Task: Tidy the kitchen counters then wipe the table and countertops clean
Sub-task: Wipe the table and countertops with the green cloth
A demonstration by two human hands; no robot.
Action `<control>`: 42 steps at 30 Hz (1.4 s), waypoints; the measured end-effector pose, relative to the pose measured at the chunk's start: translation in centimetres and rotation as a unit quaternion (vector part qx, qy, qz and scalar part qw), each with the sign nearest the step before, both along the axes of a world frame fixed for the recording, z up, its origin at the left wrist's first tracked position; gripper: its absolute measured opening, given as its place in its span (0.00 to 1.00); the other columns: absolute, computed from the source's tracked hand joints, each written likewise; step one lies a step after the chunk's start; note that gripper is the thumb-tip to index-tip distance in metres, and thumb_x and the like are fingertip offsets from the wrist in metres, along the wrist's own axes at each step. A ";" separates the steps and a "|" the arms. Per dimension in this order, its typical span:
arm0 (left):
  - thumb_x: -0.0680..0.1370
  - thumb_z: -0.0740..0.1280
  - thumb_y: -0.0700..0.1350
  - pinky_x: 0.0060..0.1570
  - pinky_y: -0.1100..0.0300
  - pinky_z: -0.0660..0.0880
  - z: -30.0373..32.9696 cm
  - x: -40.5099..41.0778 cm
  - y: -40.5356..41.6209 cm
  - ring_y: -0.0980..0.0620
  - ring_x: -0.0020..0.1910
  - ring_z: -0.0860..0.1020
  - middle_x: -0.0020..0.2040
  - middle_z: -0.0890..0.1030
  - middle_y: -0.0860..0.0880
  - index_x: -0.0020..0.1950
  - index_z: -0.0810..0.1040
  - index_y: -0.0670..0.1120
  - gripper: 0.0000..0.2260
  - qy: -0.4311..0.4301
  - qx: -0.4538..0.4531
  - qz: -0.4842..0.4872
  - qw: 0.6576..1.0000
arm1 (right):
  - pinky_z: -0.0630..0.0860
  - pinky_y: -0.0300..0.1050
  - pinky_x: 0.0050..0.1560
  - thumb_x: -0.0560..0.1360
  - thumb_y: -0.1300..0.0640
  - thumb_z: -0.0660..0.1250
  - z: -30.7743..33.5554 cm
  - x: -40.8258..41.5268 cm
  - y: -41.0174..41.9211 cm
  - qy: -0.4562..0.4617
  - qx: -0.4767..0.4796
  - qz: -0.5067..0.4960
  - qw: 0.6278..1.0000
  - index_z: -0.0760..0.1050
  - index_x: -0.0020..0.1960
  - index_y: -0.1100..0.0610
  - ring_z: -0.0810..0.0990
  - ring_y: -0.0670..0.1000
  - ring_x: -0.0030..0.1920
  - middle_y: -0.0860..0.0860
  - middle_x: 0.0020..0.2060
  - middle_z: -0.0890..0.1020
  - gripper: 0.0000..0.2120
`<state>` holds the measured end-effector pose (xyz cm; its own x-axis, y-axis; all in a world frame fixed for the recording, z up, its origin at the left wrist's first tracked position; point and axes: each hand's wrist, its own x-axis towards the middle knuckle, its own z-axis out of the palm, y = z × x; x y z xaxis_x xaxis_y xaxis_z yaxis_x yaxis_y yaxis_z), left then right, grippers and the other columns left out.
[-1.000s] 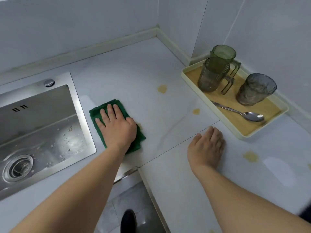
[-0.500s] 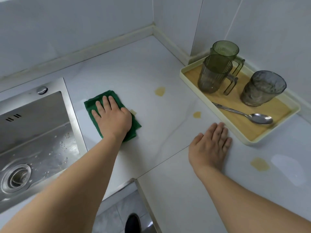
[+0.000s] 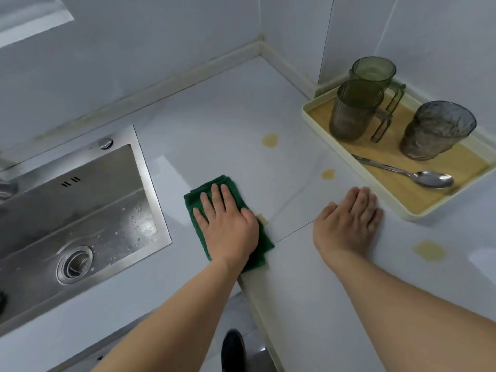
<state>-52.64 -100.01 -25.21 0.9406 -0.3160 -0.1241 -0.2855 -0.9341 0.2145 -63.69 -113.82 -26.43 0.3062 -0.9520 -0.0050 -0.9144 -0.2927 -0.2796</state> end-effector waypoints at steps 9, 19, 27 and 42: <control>0.78 0.46 0.51 0.75 0.41 0.39 0.1 9.2 -4.1 0.44 0.79 0.42 0.81 0.46 0.48 0.81 0.45 0.46 0.31 -0.004 -0.002 0.034 0.999 | 0.41 0.55 0.76 0.80 0.52 0.51 -0.9 0.0 -0.3 0.002 -0.006 0.005 1.000 0.53 0.77 0.63 0.48 0.56 0.77 0.57 0.78 0.54 0.29; 0.80 0.45 0.50 0.75 0.41 0.40 0.0 11.8 -6.4 0.43 0.79 0.42 0.81 0.46 0.47 0.81 0.45 0.44 0.29 -0.003 0.002 0.031 1.000 | 0.39 0.55 0.76 0.80 0.52 0.51 -0.9 0.2 -0.4 0.032 -0.011 0.005 0.999 0.51 0.78 0.63 0.46 0.56 0.78 0.57 0.78 0.51 0.30; 0.81 0.47 0.52 0.75 0.41 0.37 0.3 -1.6 -4.9 0.44 0.79 0.39 0.81 0.42 0.48 0.81 0.42 0.45 0.30 0.029 -0.021 -0.010 0.999 | 0.39 0.55 0.76 0.80 0.51 0.46 0.3 0.3 0.0 0.050 0.023 0.011 0.998 0.46 0.79 0.62 0.43 0.55 0.78 0.56 0.78 0.47 0.30; 0.79 0.46 0.54 0.75 0.40 0.37 -0.1 7.8 -6.9 0.43 0.79 0.40 0.81 0.44 0.45 0.81 0.44 0.43 0.31 -0.018 0.030 -0.035 0.999 | 0.38 0.54 0.76 0.81 0.50 0.45 0.0 0.1 -0.1 0.060 0.006 0.012 0.998 0.45 0.79 0.61 0.41 0.54 0.78 0.56 0.78 0.45 0.30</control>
<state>-44.85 -106.88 -25.30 0.9205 -0.3744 -0.1117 -0.3574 -0.9224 0.1465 -63.60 -113.91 -26.48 0.3248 -0.9442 -0.0549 -0.9346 -0.3115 -0.1717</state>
